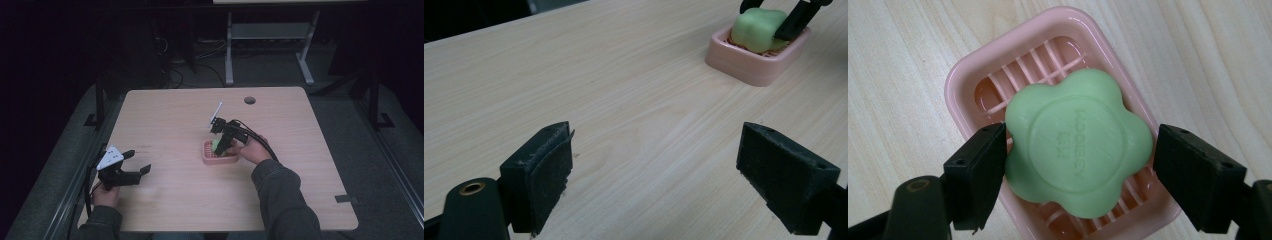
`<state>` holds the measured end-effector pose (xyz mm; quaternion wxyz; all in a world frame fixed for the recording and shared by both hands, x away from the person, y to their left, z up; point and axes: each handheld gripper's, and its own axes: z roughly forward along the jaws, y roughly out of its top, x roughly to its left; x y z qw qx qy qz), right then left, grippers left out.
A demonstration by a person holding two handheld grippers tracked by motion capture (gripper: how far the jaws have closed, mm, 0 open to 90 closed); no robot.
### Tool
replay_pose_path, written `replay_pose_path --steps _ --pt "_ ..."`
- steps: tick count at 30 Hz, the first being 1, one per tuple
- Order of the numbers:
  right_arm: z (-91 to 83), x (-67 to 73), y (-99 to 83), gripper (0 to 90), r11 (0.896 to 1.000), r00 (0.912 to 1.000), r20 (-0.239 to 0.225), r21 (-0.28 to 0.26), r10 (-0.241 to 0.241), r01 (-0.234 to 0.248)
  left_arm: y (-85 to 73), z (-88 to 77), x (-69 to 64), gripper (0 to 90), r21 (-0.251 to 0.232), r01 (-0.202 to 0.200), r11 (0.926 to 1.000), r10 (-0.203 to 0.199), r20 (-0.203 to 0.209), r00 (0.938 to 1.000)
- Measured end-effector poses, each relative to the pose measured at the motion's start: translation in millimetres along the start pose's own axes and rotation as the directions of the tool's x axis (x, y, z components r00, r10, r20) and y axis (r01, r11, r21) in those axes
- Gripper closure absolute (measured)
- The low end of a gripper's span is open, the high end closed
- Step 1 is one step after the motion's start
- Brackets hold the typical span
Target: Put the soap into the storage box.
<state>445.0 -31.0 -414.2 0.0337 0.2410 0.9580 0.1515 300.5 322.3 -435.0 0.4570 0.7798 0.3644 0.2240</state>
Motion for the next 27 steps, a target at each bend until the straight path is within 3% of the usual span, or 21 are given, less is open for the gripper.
replay_pose_path --steps 12,27 --pt "-10.2 1.1 -1.5 21.7 0.999 0.9998 0.019 -0.032 0.007 -0.007 -0.4 -0.5 -1.2 14.4 0.0 -0.001 1.0 0.001 0.004 1.0" --pt "-23.6 -2.4 -12.6 21.9 0.997 0.9993 0.009 -0.072 0.036 -0.035 -0.6 0.3 -1.0 14.4 0.005 -0.006 1.0 0.006 0.006 1.0"
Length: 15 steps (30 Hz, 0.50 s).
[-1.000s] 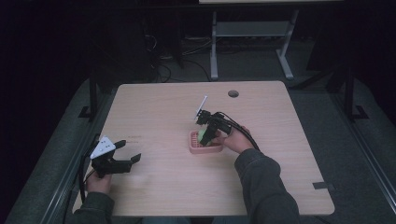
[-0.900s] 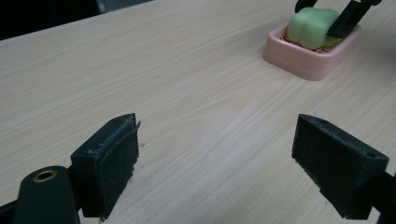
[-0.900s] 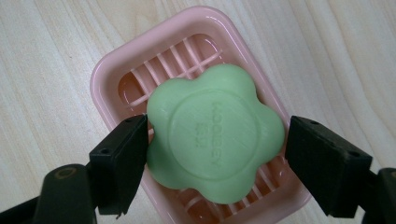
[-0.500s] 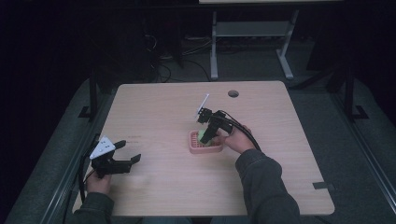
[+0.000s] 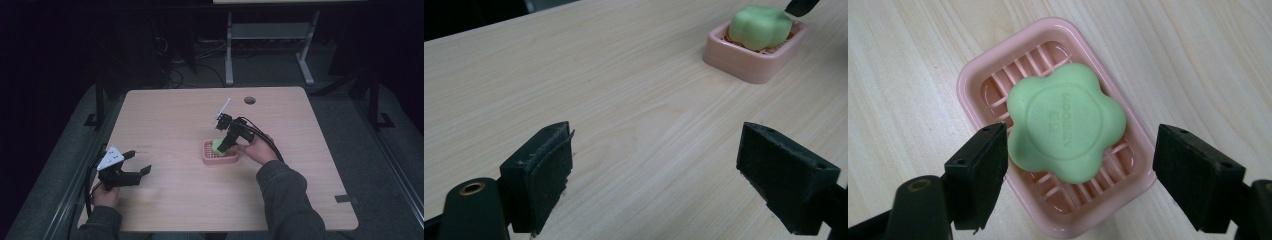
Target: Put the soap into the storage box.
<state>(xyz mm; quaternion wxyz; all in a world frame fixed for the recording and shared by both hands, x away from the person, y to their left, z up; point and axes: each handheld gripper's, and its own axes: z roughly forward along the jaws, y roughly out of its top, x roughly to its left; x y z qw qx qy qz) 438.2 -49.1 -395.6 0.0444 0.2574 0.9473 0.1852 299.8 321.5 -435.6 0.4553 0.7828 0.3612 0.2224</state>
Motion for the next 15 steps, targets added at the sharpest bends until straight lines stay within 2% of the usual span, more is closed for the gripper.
replay_pose_path --steps 15 --pt "-15.2 -5.2 -12.4 22.7 0.999 0.9993 -0.003 -0.024 0.037 -0.037 -0.2 0.5 -0.4 14.4 0.005 -0.005 1.0 0.005 0.003 1.0"
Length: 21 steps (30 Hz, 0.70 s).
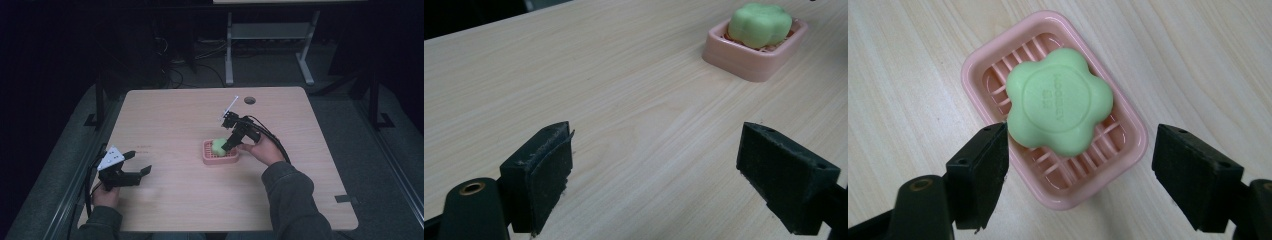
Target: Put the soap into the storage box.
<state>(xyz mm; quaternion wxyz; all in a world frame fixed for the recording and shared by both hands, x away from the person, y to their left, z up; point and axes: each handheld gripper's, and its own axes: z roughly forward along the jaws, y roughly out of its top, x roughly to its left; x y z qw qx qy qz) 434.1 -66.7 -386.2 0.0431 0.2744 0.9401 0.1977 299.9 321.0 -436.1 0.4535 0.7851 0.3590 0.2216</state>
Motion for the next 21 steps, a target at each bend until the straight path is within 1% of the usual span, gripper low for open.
replay_pose_path --steps 7,8,10,11,12,16,18,21 --pt "-3.9 -2.2 -5.3 22.8 1.0 1.0 0.001 0.003 0.009 -0.009 -0.1 0.1 -0.1 14.4 0.0 0.0 1.0 0.0 0.0 1.0" --pt "-4.5 -2.3 -6.3 22.9 1.0 0.9999 -0.005 0.003 0.013 -0.012 0.0 -0.2 0.0 14.4 0.001 0.0 1.0 0.0 0.0 1.0" --pt "-6.2 -2.2 -8.5 23.0 1.0 0.9999 -0.001 0.001 0.014 -0.014 0.0 -0.2 0.0 14.4 0.001 0.0 1.0 0.0 0.0 1.0" --pt "-6.8 -2.1 -10.3 23.1 1.0 0.9999 0.006 -0.011 0.014 -0.014 0.0 0.0 -0.1 14.4 0.001 0.001 1.0 -0.001 0.0 1.0" --pt "-7.3 -2.8 -11.9 23.1 1.0 0.9999 -0.002 -0.015 0.017 -0.017 -0.1 0.2 -0.3 14.4 0.001 0.001 1.0 -0.001 0.0 1.0" --pt "-8.9 -4.5 -18.9 23.1 0.999 0.9994 -0.002 -0.012 0.034 -0.034 -0.1 0.5 -0.8 14.4 0.003 0.004 1.0 -0.004 0.001 1.0" --pt "-10.2 -5.6 -22.5 23.1 0.999 0.9993 0.0 -0.019 0.039 -0.039 -0.1 0.5 -0.8 14.4 0.005 0.004 1.0 -0.004 0.0 1.0" --pt "-12.5 -6.8 -26.3 23.1 0.999 0.9989 0.001 -0.011 0.048 -0.048 -0.1 0.6 -0.9 14.4 0.008 0.003 1.0 -0.003 0.0 1.0"
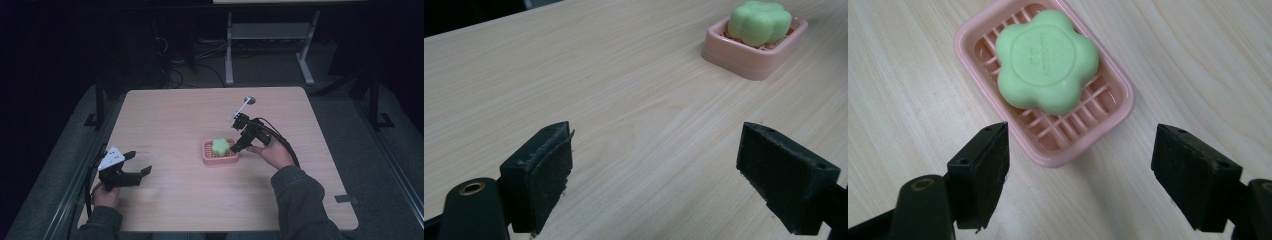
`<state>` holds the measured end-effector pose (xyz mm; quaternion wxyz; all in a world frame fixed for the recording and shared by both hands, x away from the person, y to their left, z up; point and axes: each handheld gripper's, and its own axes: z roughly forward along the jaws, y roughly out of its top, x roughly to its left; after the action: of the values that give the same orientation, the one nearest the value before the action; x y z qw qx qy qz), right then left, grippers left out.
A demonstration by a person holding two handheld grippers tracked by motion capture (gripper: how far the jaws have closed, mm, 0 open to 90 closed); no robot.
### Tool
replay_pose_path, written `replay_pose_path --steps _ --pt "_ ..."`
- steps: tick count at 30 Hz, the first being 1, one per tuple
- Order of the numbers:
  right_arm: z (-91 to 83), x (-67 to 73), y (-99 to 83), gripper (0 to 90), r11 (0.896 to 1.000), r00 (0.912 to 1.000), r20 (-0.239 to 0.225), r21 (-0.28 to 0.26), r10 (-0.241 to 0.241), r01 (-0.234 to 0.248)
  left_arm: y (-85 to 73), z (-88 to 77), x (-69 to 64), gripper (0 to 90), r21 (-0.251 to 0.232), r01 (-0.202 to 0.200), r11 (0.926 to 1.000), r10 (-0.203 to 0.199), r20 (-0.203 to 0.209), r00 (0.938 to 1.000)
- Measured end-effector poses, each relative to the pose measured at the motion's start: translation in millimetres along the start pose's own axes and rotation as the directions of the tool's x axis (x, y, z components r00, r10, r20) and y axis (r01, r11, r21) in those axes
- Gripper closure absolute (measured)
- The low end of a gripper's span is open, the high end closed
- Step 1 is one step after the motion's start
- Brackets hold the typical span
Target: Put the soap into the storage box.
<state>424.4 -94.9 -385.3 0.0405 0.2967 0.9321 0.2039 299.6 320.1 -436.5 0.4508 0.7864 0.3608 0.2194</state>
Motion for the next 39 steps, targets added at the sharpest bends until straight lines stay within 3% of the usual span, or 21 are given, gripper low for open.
replay_pose_path --steps 9,17,28,39 --pt "-7.0 -0.7 -8.8 23.1 1.0 1.0 0.004 -0.017 -0.001 0.001 0.0 0.0 -0.1 14.4 0.001 0.0 1.0 0.0 0.002 1.0" --pt "-5.5 -4.7 -25.6 22.3 0.999 0.9993 -0.012 0.003 0.036 -0.036 -0.2 0.7 -0.5 14.4 0.009 -0.002 1.0 0.001 0.005 1.0" --pt "-9.5 -7.8 -44.0 22.2 0.998 0.9979 -0.012 -0.014 0.064 -0.064 -0.4 1.3 -1.0 14.4 0.014 -0.004 0.9999 0.004 0.007 1.0" --pt "-18.5 -5.0 -52.5 22.4 0.998 0.9982 0.001 -0.03 0.061 -0.061 -0.4 1.2 -1.3 14.4 0.014 -0.004 0.9999 0.004 0.007 1.0"
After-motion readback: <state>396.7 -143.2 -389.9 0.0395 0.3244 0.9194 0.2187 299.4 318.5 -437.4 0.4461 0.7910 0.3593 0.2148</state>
